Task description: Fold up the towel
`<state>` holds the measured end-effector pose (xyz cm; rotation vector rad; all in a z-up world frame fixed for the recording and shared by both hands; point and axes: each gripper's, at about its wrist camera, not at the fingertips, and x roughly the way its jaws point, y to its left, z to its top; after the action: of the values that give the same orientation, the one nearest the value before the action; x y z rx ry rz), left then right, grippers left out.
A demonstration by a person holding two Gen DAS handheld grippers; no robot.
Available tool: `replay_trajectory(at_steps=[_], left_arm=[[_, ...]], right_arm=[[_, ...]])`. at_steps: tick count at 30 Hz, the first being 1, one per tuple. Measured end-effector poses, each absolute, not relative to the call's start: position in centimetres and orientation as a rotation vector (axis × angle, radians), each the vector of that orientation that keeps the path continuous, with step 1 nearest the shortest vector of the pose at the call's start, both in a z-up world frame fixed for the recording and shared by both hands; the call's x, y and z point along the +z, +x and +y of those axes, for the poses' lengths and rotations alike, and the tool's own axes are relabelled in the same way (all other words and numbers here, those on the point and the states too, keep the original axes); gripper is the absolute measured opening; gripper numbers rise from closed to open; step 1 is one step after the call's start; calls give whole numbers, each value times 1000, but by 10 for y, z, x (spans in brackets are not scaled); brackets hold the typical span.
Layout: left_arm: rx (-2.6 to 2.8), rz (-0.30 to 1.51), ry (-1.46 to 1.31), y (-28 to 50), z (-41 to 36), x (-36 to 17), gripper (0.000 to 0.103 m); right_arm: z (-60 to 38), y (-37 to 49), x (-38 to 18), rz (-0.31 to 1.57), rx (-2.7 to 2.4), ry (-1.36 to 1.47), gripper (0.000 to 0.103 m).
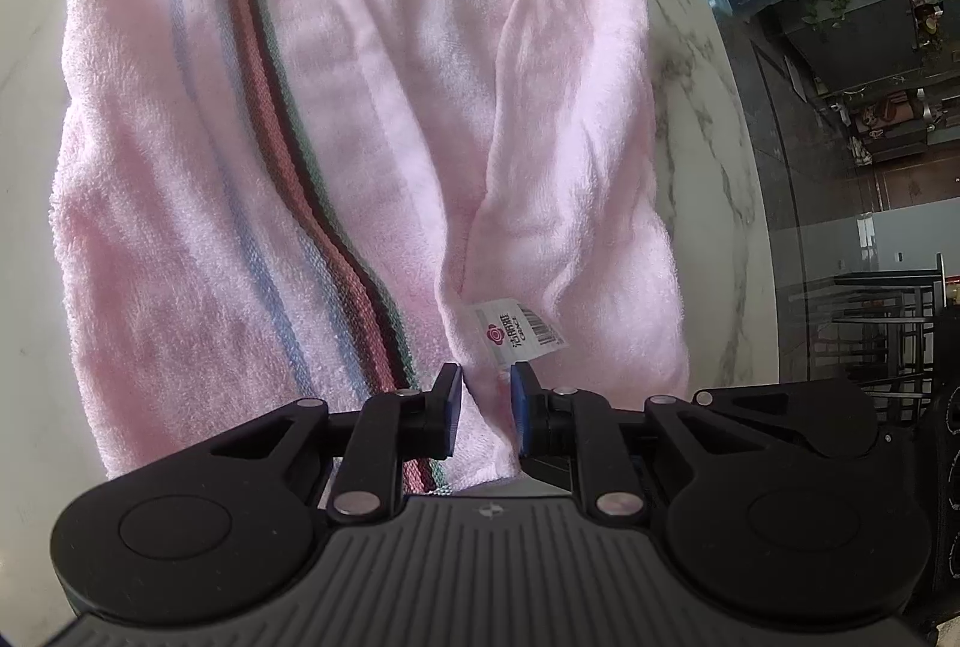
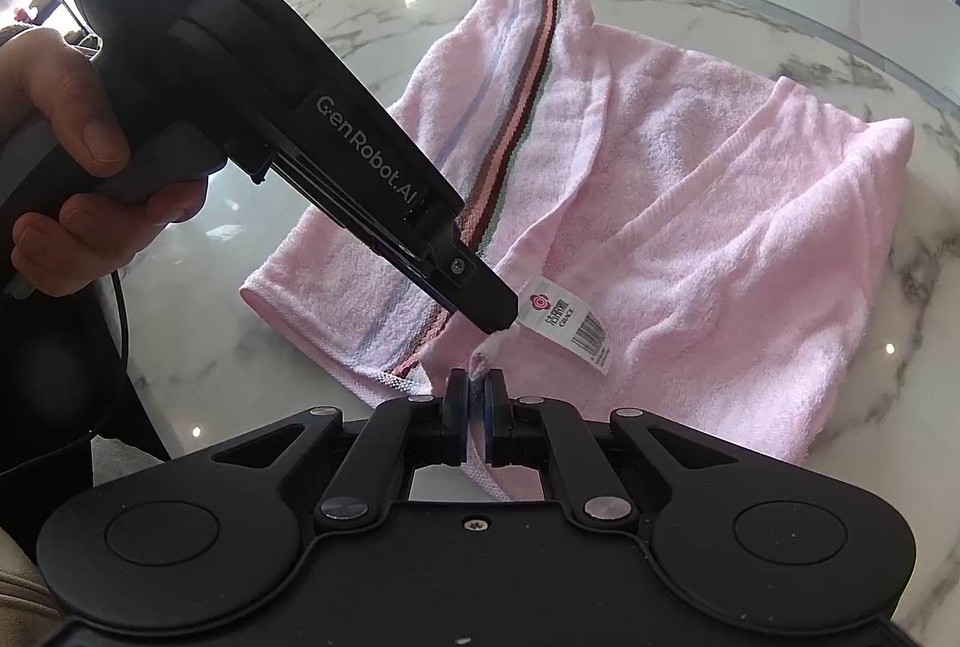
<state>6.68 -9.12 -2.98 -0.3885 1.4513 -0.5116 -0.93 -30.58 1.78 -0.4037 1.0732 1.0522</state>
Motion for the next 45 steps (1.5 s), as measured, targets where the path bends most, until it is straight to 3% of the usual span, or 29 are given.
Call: replay_trajectory(at_steps=[7,13,27,45], left_arm=[[-505,1432,-356,66,-94,-25,1],[-495,1414,-324,63,-81,-14,1],[-525,1396,-325,54,-64,2,1],[-546,1478,-350,62,-60,-16,4]], right_arm=[[-302,-10,7,1069,1017,-434,10],[-311,-2,10,1045,972,-394,4],[-337,6,64,984,963,-233,4],[-288,-15,25,1083,1117,-251,4]])
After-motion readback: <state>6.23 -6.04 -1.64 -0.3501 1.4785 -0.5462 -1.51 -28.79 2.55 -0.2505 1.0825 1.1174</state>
